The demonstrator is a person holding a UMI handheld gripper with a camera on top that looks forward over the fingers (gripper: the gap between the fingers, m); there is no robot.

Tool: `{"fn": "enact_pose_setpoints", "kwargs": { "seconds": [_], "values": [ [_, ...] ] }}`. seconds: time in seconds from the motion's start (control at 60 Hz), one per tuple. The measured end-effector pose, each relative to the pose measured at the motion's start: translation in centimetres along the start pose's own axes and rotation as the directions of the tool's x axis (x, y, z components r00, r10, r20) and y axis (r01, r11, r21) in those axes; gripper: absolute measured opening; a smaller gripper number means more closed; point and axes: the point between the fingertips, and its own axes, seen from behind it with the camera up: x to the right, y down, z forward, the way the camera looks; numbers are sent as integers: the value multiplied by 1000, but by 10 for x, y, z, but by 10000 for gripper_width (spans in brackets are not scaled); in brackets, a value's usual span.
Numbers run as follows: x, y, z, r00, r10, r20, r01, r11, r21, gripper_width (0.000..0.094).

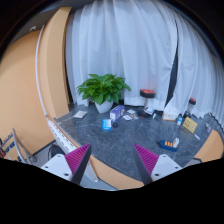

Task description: Unplug charger

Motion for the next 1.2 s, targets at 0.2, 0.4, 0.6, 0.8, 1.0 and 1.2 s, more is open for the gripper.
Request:
{"fn": "enact_pose_setpoints", "kwargs": {
  "seconds": [0.2, 0.4, 0.6, 0.8, 1.0, 1.2],
  "values": [
    [-10, 29, 30, 998, 30, -54, -32, 998, -48, 857],
    [19, 98, 60, 993, 57, -103, -72, 986, -149, 852],
    [131, 172, 90, 965, 101, -242, -155, 964, -215, 851],
    [289, 181, 138, 909, 153, -388, -214, 970, -119, 855],
    [412, 148, 207, 864, 206, -459, -229, 973, 4, 842],
    [461, 133, 277, 856, 262, -445, -260, 963, 67, 747]
  ]
}}
